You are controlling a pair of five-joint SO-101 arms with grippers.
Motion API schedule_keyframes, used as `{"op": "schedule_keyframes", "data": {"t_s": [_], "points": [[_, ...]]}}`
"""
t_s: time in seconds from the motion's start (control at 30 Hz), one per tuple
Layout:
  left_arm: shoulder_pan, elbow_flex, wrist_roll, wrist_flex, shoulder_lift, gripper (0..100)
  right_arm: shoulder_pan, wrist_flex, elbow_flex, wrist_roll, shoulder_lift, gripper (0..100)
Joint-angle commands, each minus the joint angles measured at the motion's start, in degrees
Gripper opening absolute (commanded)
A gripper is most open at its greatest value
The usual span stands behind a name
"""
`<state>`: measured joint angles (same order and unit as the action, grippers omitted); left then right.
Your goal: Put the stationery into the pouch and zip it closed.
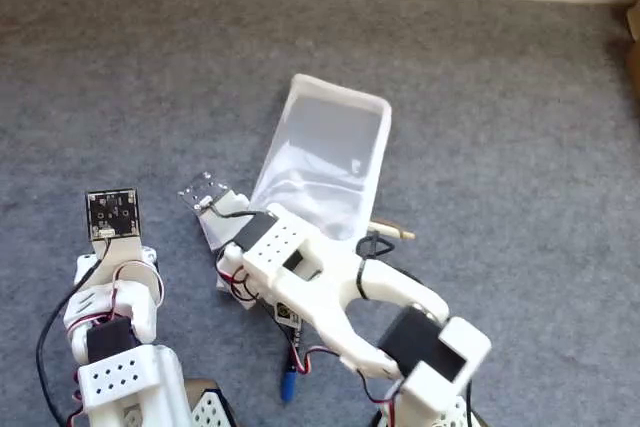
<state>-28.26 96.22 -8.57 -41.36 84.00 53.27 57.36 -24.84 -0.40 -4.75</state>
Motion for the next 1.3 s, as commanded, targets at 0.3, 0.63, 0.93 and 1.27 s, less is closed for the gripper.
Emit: {"op": "schedule_keyframes", "data": {"t_s": [0.3, 0.63, 0.93, 1.27], "points": [[-0.40, 0.92, -0.26, 1.32, 0.66, 1, -4.79, 1.63, -3.21, 4.66, 14.46, 0.5], [-0.40, -0.84, -0.09, 1.05, 0.66, 1, -7.78, 1.63, -10.68, 4.84, 28.70, 0.5], [2.07, -3.82, 0.00, 0.88, 0.66, 1, -7.96, 1.63, -16.48, 4.84, 39.96, 0.5], [13.93, -13.67, 0.00, -6.68, 0.66, 1, -16.22, -2.95, -20.35, 4.92, 45.41, 0.5]]}}
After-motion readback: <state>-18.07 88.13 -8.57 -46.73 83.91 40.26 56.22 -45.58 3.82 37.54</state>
